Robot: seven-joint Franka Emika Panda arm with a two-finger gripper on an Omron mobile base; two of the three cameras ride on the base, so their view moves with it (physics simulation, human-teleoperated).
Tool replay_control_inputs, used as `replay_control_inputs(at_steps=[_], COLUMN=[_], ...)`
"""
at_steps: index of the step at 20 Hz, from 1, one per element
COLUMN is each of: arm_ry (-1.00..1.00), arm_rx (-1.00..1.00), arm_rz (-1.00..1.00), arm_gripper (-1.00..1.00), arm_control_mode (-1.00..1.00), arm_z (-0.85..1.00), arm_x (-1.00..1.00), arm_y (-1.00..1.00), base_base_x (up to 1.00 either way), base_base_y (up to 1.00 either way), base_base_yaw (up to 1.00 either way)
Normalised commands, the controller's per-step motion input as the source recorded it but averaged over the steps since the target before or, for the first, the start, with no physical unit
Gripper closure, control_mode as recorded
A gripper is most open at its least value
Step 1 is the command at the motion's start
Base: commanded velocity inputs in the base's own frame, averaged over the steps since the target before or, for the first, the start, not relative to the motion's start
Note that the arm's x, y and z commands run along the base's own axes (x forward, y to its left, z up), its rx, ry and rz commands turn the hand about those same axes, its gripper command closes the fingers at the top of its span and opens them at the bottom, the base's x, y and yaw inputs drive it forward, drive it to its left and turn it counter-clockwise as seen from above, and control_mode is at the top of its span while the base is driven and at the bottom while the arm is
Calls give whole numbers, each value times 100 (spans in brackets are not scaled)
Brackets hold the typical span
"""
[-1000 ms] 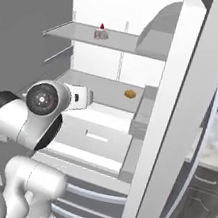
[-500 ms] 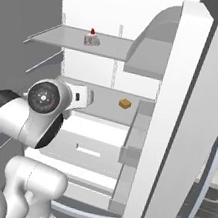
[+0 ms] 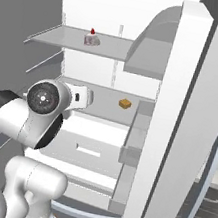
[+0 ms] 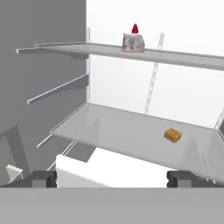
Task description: Take the cakes from the fridge and place them on the empty tray on the dining counter.
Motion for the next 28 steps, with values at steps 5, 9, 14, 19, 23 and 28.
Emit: replay_control_inputs(at_steps=[5,9,14,19,23,28], arm_ry=[0,0,0,0,0,0], arm_rx=[0,0,0,0,0,0], arm_rz=[0,0,0,-1,-7,-15], arm_gripper=[-100,-100,-100,-100,-100,-100], arm_control_mode=[-100,-100,-100,-100,-100,-100], arm_z=[0,1,19,32,26,28], arm_x=[0,6,3,2,14,17], arm_y=[2,6,7,9,21,24], base_base_x=[0,0,0,0,0,0], base_base_y=[3,0,0,0,0,0], base_base_yaw=[0,0,0,0,0,0])
